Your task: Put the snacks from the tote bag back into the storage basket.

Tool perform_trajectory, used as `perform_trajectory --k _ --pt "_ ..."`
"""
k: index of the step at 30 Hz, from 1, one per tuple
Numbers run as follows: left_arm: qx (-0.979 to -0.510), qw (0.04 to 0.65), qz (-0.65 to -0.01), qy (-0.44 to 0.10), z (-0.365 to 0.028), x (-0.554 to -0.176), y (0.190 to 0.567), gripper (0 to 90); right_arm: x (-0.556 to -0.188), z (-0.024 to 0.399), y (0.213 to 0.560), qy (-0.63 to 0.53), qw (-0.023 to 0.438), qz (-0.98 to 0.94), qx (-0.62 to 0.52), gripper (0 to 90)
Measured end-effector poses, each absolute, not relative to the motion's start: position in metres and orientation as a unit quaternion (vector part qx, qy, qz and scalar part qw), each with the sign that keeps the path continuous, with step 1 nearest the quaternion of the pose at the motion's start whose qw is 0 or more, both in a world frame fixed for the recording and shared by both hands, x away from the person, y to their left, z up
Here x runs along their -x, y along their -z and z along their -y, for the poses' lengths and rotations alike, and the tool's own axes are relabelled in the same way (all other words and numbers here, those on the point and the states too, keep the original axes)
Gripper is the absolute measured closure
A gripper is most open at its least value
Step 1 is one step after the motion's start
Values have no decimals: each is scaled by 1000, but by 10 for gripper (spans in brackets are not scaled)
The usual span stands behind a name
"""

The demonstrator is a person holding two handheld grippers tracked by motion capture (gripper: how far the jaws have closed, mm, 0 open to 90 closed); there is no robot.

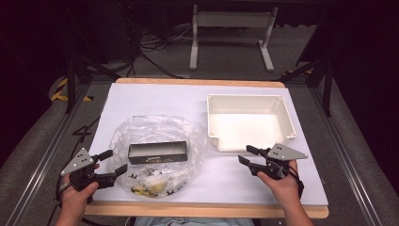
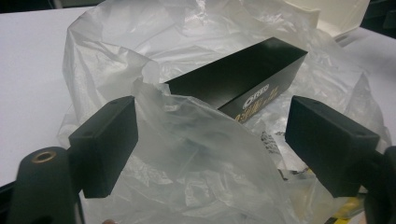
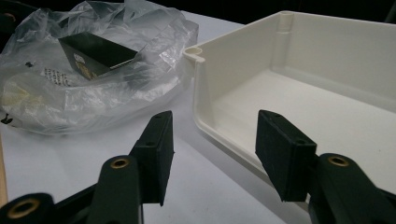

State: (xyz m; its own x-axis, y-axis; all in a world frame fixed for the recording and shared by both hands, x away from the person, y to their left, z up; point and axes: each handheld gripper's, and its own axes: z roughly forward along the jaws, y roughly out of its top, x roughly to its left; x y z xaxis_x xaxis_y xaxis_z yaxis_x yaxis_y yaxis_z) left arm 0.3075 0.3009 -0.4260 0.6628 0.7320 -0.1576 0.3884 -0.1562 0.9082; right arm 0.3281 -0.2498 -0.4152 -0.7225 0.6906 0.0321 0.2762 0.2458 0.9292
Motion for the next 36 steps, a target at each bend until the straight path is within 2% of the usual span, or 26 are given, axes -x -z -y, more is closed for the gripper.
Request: perform_trajectory --k 13,20,36 --pt "-754 515 -367 -178 -297 -304 424 159 -330 247 403 -533 212 -757 -312 336" --pt "-749 518 -371 -179 -298 -305 424 155 -334 242 386 -527 213 -766 -298 253" --pt "-747 517 -379 -175 -300 -306 424 152 -336 239 341 -521 205 -786 -262 207"
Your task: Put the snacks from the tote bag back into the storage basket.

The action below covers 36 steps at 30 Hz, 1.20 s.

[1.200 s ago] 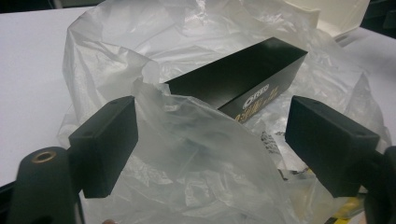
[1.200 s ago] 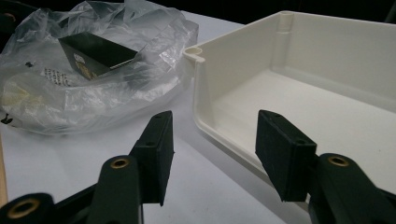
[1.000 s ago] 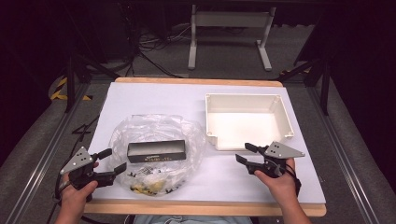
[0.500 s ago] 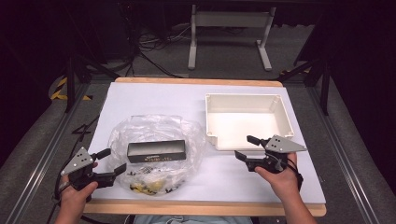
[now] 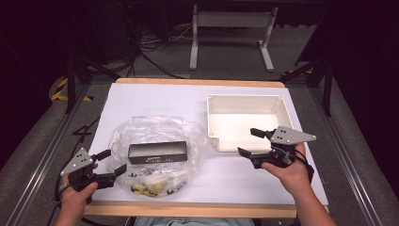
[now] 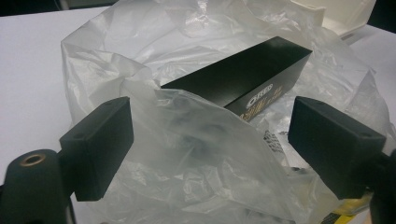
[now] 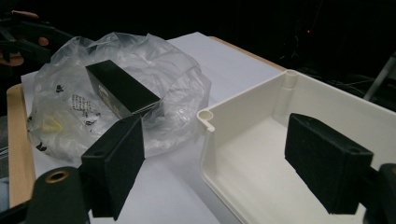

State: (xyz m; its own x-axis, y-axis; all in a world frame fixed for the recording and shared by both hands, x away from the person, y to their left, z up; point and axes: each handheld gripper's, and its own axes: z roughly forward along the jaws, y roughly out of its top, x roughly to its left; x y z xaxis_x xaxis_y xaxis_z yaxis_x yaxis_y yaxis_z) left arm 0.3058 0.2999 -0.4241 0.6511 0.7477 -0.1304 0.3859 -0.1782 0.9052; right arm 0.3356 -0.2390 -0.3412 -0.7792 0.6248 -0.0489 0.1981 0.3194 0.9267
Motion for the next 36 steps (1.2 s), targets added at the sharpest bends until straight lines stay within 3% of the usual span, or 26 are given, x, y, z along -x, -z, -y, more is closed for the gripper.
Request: perform_trajectory --k 16,36 --pt "-749 515 -378 -176 -298 -306 425 132 -351 227 321 -499 174 -820 -221 165" --pt "-749 514 -378 -177 -300 -306 426 134 -385 162 294 -492 147 -850 -118 165"
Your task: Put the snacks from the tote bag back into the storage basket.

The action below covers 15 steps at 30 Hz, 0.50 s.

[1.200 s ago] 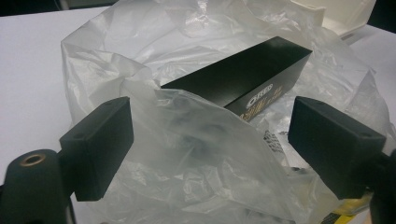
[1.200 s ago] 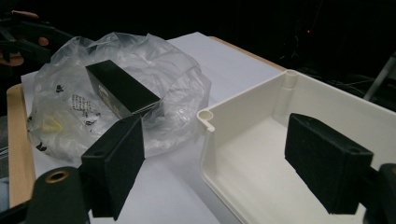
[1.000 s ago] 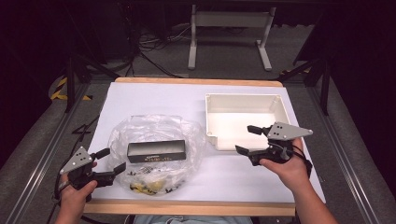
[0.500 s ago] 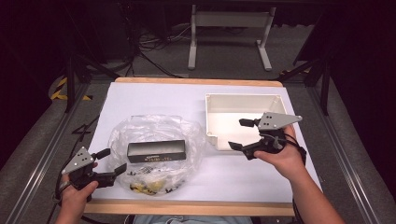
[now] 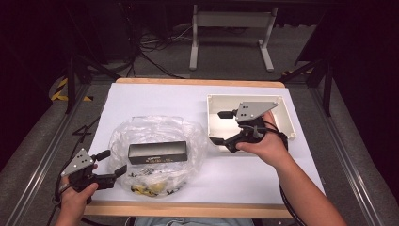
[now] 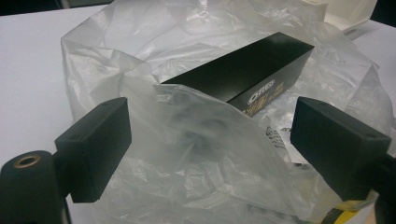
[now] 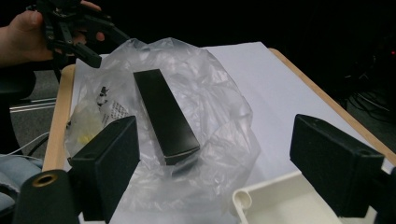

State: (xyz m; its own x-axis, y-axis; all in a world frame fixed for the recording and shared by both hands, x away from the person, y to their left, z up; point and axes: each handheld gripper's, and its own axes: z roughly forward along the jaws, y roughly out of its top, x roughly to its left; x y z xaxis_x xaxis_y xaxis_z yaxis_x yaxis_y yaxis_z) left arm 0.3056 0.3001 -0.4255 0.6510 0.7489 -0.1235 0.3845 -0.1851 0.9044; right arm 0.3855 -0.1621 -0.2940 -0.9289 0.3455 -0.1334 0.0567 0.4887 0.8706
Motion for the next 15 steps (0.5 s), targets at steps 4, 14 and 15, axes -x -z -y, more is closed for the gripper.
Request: perform_trajectory --k 4,14,15 --pt "-749 515 -378 -176 -300 -306 426 134 -392 149 291 -488 137 -856 -103 166" --pt "-748 518 -376 -174 -299 -308 425 134 -401 123 289 -487 125 -860 -86 165" --pt "-748 518 -376 -175 -299 -309 425 134 -402 120 290 -486 123 -861 -85 165"
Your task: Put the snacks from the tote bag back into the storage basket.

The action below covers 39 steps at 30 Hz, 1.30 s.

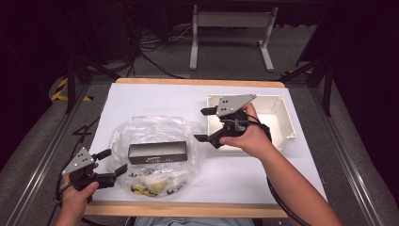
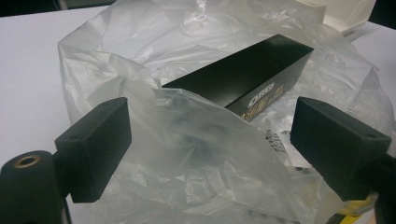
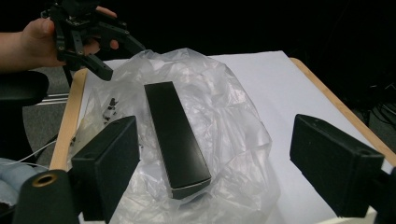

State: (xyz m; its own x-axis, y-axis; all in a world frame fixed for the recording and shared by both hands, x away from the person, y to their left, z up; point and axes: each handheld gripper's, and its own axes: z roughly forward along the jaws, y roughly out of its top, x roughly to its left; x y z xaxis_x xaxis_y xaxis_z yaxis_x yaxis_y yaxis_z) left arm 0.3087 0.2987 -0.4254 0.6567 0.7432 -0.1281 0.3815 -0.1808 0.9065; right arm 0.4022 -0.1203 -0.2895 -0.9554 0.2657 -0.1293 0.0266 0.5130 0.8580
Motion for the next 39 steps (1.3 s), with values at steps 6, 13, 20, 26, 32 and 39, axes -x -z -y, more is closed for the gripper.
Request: perform_trajectory --k 6,13,20,26,32,39 --pt "-748 519 -377 -173 -299 -309 426 134 -409 108 294 -488 116 -861 -82 165" --pt "-748 518 -376 -174 -298 -310 426 134 -418 93 311 -495 96 -859 -83 145" --pt "-748 518 -377 -171 -298 -311 427 134 -425 79 329 -496 58 -863 -76 101" --pt "-748 519 -378 -171 -299 -311 427 134 -428 70 345 -496 59 -863 -79 92" --pt "-748 518 -377 -172 -298 -311 427 134 -428 60 366 -509 57 -855 -83 93" --pt "-748 518 -377 -172 -298 -311 427 134 -429 50 384 -502 50 -859 -83 93"
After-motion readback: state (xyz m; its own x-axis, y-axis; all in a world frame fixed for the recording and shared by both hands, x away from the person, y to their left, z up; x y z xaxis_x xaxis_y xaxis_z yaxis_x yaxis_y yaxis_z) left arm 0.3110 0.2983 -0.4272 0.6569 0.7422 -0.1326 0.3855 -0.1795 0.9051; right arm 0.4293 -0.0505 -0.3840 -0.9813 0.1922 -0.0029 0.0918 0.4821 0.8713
